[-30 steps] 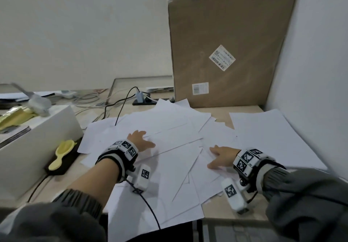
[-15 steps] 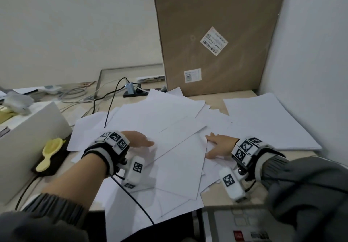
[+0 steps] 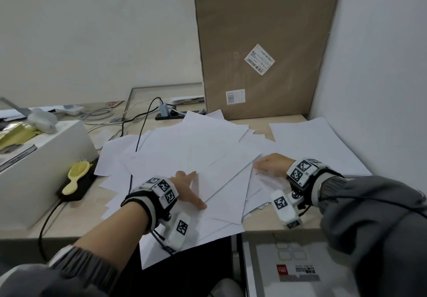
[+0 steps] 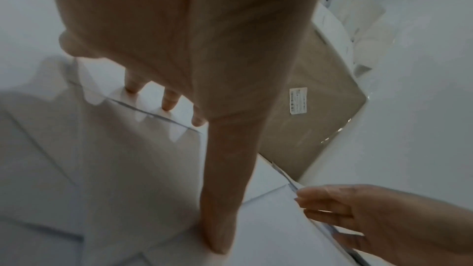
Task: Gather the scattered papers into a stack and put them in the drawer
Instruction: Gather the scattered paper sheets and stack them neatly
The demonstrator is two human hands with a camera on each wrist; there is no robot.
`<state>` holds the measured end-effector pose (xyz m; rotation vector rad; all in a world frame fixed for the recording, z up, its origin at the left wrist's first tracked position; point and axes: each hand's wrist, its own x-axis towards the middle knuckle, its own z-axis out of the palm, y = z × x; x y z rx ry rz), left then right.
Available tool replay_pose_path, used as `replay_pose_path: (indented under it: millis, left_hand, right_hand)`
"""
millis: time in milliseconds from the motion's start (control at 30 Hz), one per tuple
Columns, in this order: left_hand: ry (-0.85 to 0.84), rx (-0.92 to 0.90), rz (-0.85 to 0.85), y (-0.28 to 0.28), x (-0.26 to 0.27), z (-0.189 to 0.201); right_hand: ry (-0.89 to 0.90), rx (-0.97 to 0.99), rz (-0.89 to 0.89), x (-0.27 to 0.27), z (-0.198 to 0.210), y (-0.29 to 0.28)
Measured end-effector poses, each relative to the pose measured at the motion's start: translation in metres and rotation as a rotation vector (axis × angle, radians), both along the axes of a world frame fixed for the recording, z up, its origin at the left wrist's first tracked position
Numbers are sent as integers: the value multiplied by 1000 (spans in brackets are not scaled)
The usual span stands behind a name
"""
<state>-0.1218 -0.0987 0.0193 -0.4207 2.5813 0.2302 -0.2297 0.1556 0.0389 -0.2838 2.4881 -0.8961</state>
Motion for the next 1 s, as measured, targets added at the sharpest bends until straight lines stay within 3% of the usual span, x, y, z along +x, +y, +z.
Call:
replay_pose_path:
  millis: [200,333,467,800,1000]
  left_hand:
    - [15,15,2,-1,1,2]
    - [57,60,13,-5,6,1]
    - [123,52,-39,-1,13,1]
    - [115,126,-62,-15,19,2]
    - [148,344,-55,-25,32,5]
  right_hand:
    - [-129,-88,-113,14,-14,-5]
    - [-104,36,-104,25,-11,-17]
    - [-74,40,-140,30,-13,-23]
    - [-541,-614,-403,53,-14,-30]
    - [-520,-509,-403,36,-16,-33]
